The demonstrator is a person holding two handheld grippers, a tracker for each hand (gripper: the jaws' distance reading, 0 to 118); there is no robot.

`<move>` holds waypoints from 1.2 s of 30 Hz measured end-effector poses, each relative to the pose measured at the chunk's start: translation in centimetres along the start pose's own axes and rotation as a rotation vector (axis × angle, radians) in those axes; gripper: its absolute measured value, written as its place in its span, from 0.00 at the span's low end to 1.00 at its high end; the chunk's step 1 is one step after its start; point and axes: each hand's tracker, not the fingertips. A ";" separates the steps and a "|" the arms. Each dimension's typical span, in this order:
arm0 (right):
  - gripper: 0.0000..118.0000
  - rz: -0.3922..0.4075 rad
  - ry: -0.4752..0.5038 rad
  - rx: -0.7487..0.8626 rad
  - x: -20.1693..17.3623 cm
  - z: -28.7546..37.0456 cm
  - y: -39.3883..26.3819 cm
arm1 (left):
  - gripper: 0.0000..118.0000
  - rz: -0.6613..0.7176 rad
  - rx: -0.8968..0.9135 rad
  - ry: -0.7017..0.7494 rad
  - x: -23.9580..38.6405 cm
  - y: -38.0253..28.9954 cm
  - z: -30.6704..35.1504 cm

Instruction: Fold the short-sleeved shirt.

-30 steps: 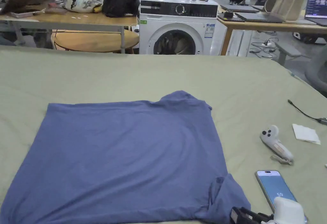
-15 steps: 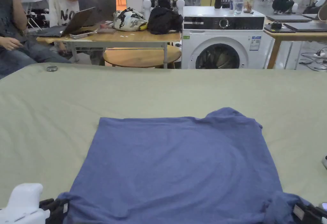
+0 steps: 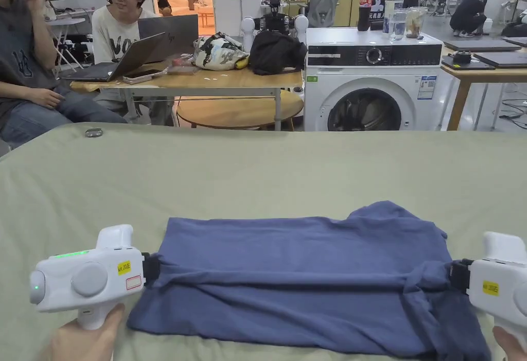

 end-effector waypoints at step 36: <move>0.00 0.057 0.047 0.109 -2.7 8.2 -6.4 | 0.36 0.048 -0.035 -0.061 -0.7 -4.1 4.6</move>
